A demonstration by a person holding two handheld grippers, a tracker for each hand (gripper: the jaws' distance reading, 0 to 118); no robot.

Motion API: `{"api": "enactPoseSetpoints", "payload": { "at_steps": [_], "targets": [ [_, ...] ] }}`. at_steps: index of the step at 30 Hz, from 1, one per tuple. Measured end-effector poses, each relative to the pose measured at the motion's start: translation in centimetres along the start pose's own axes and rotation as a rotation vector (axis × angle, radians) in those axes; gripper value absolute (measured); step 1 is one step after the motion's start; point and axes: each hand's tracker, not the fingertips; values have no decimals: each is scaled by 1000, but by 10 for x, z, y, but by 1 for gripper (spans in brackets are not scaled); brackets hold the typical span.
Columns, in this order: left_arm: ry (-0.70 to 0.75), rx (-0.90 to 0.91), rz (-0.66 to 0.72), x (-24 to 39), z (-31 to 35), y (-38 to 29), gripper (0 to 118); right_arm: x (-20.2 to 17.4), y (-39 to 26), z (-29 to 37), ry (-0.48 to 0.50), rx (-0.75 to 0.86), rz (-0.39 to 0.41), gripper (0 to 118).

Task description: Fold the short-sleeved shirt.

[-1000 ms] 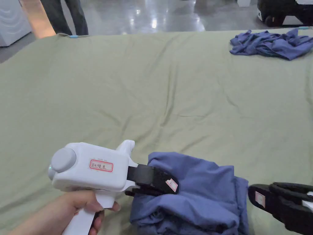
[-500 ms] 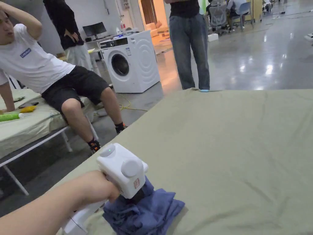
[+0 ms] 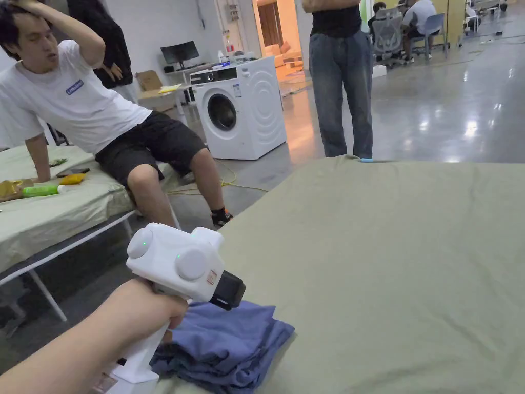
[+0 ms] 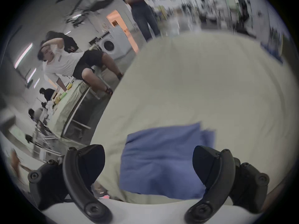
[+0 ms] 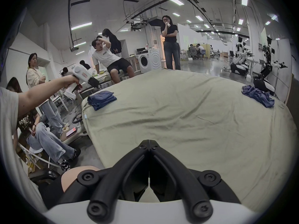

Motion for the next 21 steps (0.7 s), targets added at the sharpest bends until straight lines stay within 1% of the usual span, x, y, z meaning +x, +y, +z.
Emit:
{"api": "enactPoseSetpoints", "payload": {
  "at_steps": [1,2,3,4,5,6,7,8,9,10,13,14,15,17,18,20,21],
  "targets": [
    [-46,54,29,5,21,0,113,-1,2,1,5,11,-1,2],
    [-106,101,18,12,39,-1,82,-3,2,3,5,23,4,2],
    [-121,143,-10,20,53,0,25,-5,2,5,2,31,11,2],
    [-62,218,-11,30,68,-1,0,-9,4,6,-2,35,24,2],
    [32,305,8,41,86,-4,0,-12,4,8,-9,38,43,2],
    [-37,351,0,51,100,-2,0,-14,4,11,-28,43,57,2],
    [-111,367,-25,70,118,-1,0,-16,4,15,-67,55,75,2],
    [-122,431,29,84,135,-5,0,-14,3,16,-96,65,85,2],
    [-127,494,52,99,153,-8,0,-16,3,21,-151,76,102,2],
    [-152,533,26,117,171,-14,0,-18,4,27,-226,96,116,2],
    [-141,685,2,173,219,-42,0,-20,7,51,-409,186,93,2],
    [-166,722,16,189,234,-51,0,-22,7,61,-463,234,97,2],
    [-177,743,43,203,244,-59,0,-22,6,71,-494,280,95,2],
    [-235,786,96,233,267,-80,0,-25,2,95,-582,353,65,2],
    [-260,812,118,245,276,-91,0,-25,-1,103,-606,379,70,2],
    [-298,865,171,275,292,-113,0,-26,-12,123,-693,430,86,2],
    [-315,883,181,287,296,-122,0,-24,-17,130,-703,444,90,2]
  ]
}}
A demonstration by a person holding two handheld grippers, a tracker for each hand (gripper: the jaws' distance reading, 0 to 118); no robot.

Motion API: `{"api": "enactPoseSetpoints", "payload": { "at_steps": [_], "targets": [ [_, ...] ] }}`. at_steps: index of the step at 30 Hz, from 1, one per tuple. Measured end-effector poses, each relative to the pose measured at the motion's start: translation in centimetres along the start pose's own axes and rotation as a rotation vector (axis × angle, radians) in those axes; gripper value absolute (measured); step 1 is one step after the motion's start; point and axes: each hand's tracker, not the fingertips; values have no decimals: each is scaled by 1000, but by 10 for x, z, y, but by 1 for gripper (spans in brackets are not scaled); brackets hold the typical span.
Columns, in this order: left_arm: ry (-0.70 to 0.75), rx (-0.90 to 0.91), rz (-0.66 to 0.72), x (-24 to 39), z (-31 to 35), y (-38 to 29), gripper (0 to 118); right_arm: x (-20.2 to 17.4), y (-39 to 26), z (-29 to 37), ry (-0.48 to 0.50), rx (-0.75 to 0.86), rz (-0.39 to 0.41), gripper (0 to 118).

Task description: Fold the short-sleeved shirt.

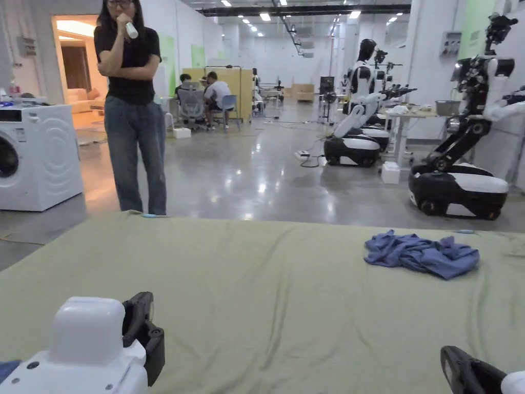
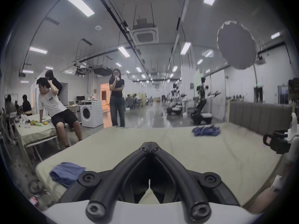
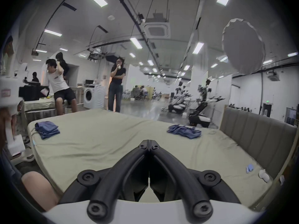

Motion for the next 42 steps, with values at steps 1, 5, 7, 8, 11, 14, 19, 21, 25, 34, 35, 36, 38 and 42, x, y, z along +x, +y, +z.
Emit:
{"api": "enactPoseSetpoints", "payload": {
  "at_steps": [1,5,7,8,11,14,19,21,25,34,35,36,38,42],
  "targets": [
    [-28,45,10,11,5,-11,0,6,-3,6,8,3,-13,2],
    [-43,-31,-129,48,8,-33,0,17,-20,23,-81,-5,-12,2],
    [-16,-31,-111,52,8,-39,0,20,-27,28,-111,-5,-27,2],
    [-9,-28,-106,52,9,-42,0,21,-29,31,-117,-6,-36,2],
    [23,-33,-123,49,8,-45,0,23,-34,39,-156,-15,-42,2],
    [38,-30,-91,44,12,-40,0,29,-36,42,-165,-19,-46,2],
    [52,-5,-70,42,19,-33,0,35,-40,44,-182,-21,-80,2],
    [46,-5,-75,43,19,-32,0,36,-40,44,-183,-19,-80,2],
    [19,-7,-62,45,19,-33,34,35,-39,45,-198,-7,-69,4],
    [28,4,-78,52,15,-37,117,31,-33,44,-236,23,-73,118],
    [33,1,-79,52,14,-38,117,33,-38,44,-248,14,-59,118],
    [42,-1,-76,52,12,-38,117,34,-42,44,-262,6,-44,118],
    [65,-16,-70,52,10,-38,117,34,-43,44,-271,16,-38,118],
    [62,-25,-43,50,9,-41,117,36,-45,43,-271,19,-48,118]
  ]
}}
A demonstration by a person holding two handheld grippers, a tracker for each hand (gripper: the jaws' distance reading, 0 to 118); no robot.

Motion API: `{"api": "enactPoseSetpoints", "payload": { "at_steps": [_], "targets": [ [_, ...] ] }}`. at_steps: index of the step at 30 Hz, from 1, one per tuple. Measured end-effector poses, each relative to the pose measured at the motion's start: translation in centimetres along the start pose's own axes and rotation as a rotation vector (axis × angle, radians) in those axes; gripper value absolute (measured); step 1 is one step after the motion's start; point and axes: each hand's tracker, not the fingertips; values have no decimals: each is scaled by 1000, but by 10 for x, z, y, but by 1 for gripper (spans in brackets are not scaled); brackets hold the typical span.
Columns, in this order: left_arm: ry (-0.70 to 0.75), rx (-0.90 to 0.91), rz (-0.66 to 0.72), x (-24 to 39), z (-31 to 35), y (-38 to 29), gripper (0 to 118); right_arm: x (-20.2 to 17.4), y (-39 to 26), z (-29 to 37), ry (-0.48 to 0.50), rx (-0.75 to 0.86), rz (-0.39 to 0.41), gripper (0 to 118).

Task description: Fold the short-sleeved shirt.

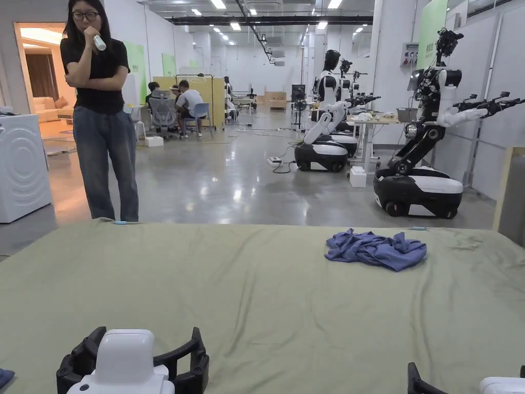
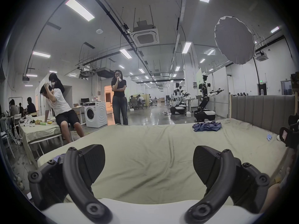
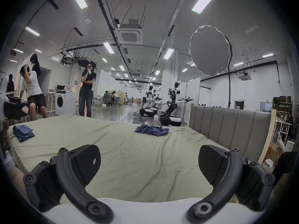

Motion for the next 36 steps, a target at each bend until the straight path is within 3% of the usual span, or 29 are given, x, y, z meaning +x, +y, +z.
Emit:
{"api": "enactPoseSetpoints", "payload": {
  "at_steps": [4,8,13,21,25,31,36],
  "targets": [
    [-21,-7,31,-2,0,-2,117,0,-1,1,-11,-8,6,118],
    [-55,-4,39,-6,2,-5,117,6,3,6,56,7,-65,118],
    [-56,-1,50,-12,3,-5,117,1,10,0,-96,-57,-66,118],
    [-54,-25,119,-26,-1,-3,118,4,15,10,-34,-35,-131,118],
    [-56,-19,131,-26,2,2,118,-6,17,12,-19,1,-53,118],
    [-93,26,94,-13,11,14,118,-23,22,12,23,8,-39,118],
    [-115,42,84,-8,14,18,118,-27,31,8,91,-69,-109,118]
  ]
}}
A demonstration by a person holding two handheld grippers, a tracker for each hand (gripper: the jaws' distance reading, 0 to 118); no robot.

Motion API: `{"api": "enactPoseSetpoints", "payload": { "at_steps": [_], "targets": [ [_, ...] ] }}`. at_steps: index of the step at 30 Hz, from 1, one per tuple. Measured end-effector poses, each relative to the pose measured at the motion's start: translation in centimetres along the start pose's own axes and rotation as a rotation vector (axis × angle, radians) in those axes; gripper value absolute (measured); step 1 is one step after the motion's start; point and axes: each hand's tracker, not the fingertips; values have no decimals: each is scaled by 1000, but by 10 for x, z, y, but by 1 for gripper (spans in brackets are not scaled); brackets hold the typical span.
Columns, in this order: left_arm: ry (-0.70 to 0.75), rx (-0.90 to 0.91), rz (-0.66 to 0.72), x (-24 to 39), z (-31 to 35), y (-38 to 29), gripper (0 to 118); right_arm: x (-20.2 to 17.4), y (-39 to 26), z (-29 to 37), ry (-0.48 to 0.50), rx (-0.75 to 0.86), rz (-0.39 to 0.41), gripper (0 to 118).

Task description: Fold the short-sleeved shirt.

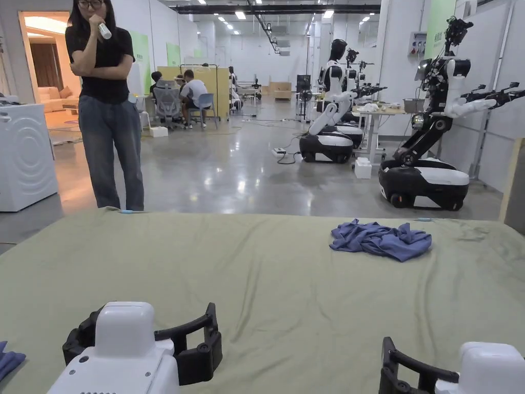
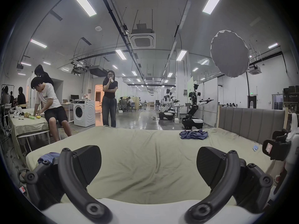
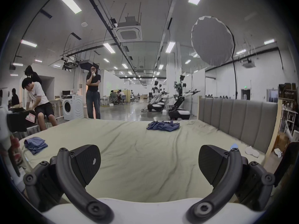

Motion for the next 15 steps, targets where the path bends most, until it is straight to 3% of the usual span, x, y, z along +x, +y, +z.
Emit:
{"api": "enactPoseSetpoints", "payload": {
  "at_steps": [8,12,14,15],
  "targets": [
    [-10,-1,-1,0,0,0,118,2,4,2,-14,27,5,118],
    [-11,0,-2,0,1,0,118,-2,0,3,-36,60,82,118],
    [-12,2,-4,0,1,0,118,-4,0,3,-49,61,55,118],
    [-12,2,-5,1,1,0,118,-2,2,5,-32,50,2,118]
  ]
}}
